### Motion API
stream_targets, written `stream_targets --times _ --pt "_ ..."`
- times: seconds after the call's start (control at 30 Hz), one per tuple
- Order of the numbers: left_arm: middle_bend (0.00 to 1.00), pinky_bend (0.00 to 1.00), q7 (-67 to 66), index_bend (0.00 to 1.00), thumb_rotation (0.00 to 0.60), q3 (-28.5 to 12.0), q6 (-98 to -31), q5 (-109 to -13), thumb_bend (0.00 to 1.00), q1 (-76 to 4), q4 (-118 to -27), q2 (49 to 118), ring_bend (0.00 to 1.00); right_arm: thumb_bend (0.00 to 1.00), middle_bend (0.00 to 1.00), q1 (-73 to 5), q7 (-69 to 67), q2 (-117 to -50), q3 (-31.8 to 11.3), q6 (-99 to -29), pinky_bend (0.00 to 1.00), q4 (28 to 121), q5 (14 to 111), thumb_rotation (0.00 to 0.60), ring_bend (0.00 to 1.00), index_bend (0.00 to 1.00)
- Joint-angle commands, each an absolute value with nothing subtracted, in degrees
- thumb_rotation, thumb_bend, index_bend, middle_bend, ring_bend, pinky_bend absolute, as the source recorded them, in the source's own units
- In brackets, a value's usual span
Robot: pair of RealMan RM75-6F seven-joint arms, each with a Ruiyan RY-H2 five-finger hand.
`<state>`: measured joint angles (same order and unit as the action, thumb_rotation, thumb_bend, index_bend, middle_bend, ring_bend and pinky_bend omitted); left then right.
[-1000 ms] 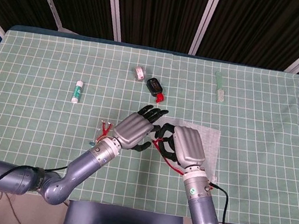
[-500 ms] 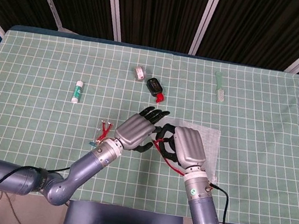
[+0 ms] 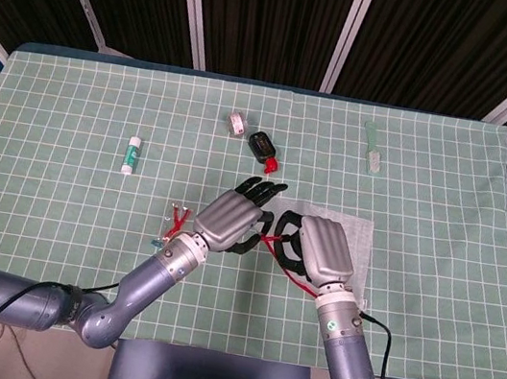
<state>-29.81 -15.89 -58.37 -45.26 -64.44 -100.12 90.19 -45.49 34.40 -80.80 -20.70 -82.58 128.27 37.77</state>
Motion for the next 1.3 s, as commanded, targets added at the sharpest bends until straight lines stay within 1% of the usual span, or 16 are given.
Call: stream_targets --times 0.03,0.33,0.53,1.3 --pt "0.00 0.00 -29.58 0.56 0.600 -16.06 -58.72 -45.62 0.46 -64.34 -100.09 90.39 0.00 0.57 1.00 -45.20 34.09 -80.61 -20.42 -82.74 1.00 128.48 38.00 0.600 1.00 0.67" --pt "0.01 0.00 -27.93 0.56 0.600 -17.36 -61.76 -47.82 0.46 -63.46 -99.86 91.70 0.00 0.57 1.00 -43.27 32.11 -79.71 -19.01 -83.30 1.00 129.04 38.67 0.600 1.00 0.67" --pt "0.01 0.00 -27.07 0.56 0.600 -19.13 -63.54 -48.39 0.46 -63.24 -100.03 92.47 0.00 0.57 1.00 -42.31 30.99 -79.58 -18.11 -83.02 1.00 128.68 38.94 0.600 1.00 0.67" --pt "0.01 0.00 -21.88 0.56 0.600 -22.94 -66.83 -53.75 0.46 -61.75 -99.46 93.97 0.00 0.57 1.00 -41.16 30.26 -80.18 -17.70 -82.98 1.00 127.14 39.07 0.600 1.00 0.67"
